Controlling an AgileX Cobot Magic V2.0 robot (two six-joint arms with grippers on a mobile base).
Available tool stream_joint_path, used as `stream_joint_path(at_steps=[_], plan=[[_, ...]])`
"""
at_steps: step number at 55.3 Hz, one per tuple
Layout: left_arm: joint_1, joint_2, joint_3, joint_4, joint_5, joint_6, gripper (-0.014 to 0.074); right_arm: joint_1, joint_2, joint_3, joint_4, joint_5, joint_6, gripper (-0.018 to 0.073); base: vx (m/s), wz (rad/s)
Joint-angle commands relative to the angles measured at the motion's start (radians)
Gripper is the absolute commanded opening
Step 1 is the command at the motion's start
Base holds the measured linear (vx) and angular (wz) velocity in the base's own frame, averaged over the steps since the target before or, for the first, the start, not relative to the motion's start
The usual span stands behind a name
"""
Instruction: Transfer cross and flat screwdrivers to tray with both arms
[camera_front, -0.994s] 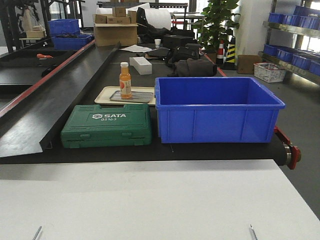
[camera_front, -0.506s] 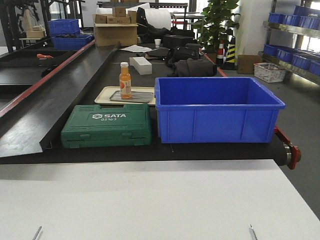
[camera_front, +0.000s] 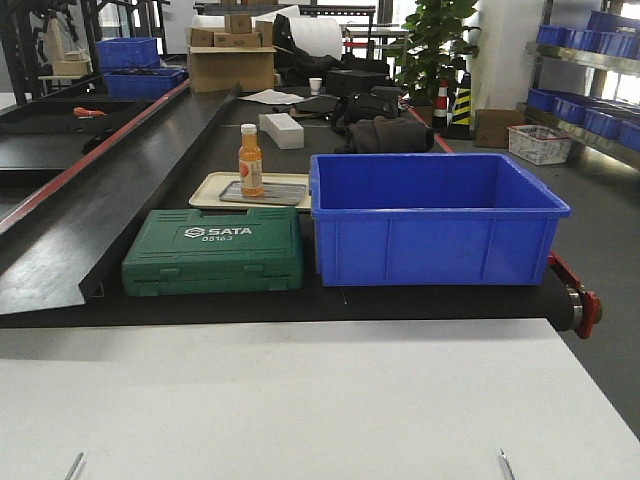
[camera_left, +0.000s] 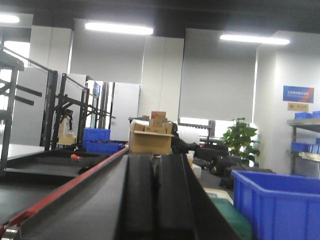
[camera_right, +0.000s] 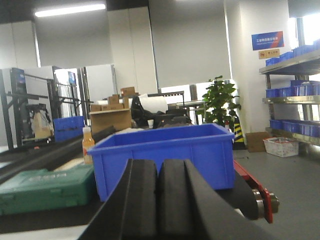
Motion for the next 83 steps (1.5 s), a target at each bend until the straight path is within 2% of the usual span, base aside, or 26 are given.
stream_joint_path(at_steps=[1, 6, 12, 20, 27, 32, 38, 46, 51, 60, 67, 74, 83], plan=[[0.000, 0.081, -0.113, -0.002, -0.037, 0.001, 0.0083, -0.001, 0.050, -0.125, 0.019, -0.018, -0.007, 0.0022, 0.00, 0.00], [0.000, 0.166, -0.182, -0.002, -0.012, 0.008, 0.0145, -0.002, 0.114, -0.221, 0.009, 0.070, -0.014, 0.0059, 0.00, 0.00], [0.000, 0.264, -0.225, -0.002, 0.008, 0.011, 0.0237, -0.002, 0.213, -0.295, -0.053, 0.157, -0.030, 0.0123, 0.00, 0.00], [0.000, 0.383, -0.221, -0.002, 0.044, 0.011, 0.0346, -0.002, 0.344, -0.315, -0.109, 0.198, -0.036, 0.0274, 0.00, 0.00], [0.000, 0.468, -0.221, -0.002, 0.127, 0.011, 0.0375, -0.002, 0.454, -0.315, -0.109, 0.220, -0.036, 0.0418, 0.00, 0.00], [0.000, 0.520, -0.221, -0.008, 0.150, -0.001, 0.0374, -0.002, 0.531, -0.315, -0.099, 0.220, -0.034, 0.0468, 0.00, 0.00], [0.000, 0.581, -0.226, -0.008, 0.183, -0.001, 0.0386, -0.002, 0.623, -0.318, -0.062, 0.235, -0.015, 0.0474, 0.00, 0.00], [0.000, 0.734, -0.292, -0.006, 0.338, 0.003, 0.0461, -0.002, 0.780, -0.423, -0.006, 0.428, -0.002, 0.0474, 0.00, 0.00], [0.000, 0.873, -0.371, -0.006, 0.417, 0.048, 0.0514, -0.002, 0.860, -0.498, 0.000, 0.499, -0.007, 0.0474, 0.00, 0.00], [0.000, 1.131, -0.547, -0.008, 0.559, 0.154, 0.0526, -0.002, 0.958, -0.557, -0.026, 0.467, -0.011, 0.0474, 0.00, 0.00], [0.000, 1.322, -0.691, -0.009, 0.702, 0.158, 0.0524, -0.002, 0.998, -0.557, -0.031, 0.416, -0.011, 0.0474, 0.00, 0.00], [0.000, 1.521, -0.842, -0.010, 0.834, 0.195, 0.0524, -0.002, 1.009, -0.557, -0.031, 0.403, -0.011, 0.0474, 0.00, 0.00], [0.000, 1.728, -0.981, -0.010, 0.913, 0.218, 0.0524, -0.002, 1.009, -0.557, -0.031, 0.403, -0.010, 0.0474, 0.00, 0.00]])
